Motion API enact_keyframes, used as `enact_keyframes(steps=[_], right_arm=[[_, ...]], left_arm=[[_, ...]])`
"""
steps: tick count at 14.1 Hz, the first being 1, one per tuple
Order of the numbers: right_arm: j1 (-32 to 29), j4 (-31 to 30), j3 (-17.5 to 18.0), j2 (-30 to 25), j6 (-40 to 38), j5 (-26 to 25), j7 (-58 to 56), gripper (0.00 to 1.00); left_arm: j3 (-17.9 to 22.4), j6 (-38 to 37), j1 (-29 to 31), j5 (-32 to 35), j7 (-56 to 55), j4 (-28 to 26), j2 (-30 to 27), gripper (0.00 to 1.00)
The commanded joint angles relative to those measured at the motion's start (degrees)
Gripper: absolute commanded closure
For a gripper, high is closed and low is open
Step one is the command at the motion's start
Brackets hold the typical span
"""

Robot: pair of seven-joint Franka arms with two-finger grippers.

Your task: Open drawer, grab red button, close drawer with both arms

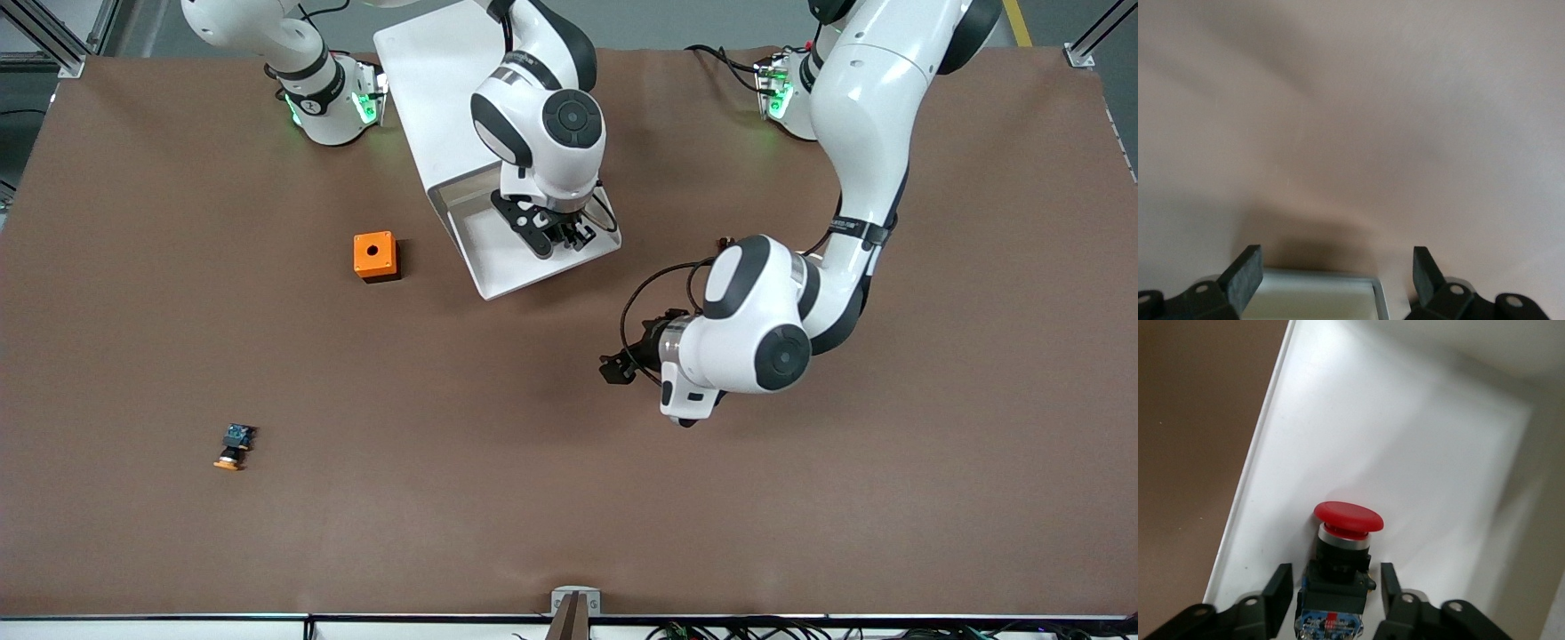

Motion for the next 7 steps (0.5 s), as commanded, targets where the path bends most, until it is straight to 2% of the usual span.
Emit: enact_keyframes(steps=[1,4,7], right_arm=[[0.41,0.15,-0.55,0.22,-0.30,0.82,0.39,0.99],[-0.99,1.02,-0.81,-0.39,-0.91,0.82,-1.10,1.00],[-6.78,7.68,-0.73,-0.66,-9.05,1.52,-9.67,1.00]], left_arm=[[0.43,3.58,-2.47,8.14,1.12,-1.23,-1.15,0.01],[0.43,5.60,-3.71,12.81,1.12,-1.41,-1.15,0.01],[0.43,8.32,-6.08,18.62,-0.20,-1.58,-1.15,0.00]])
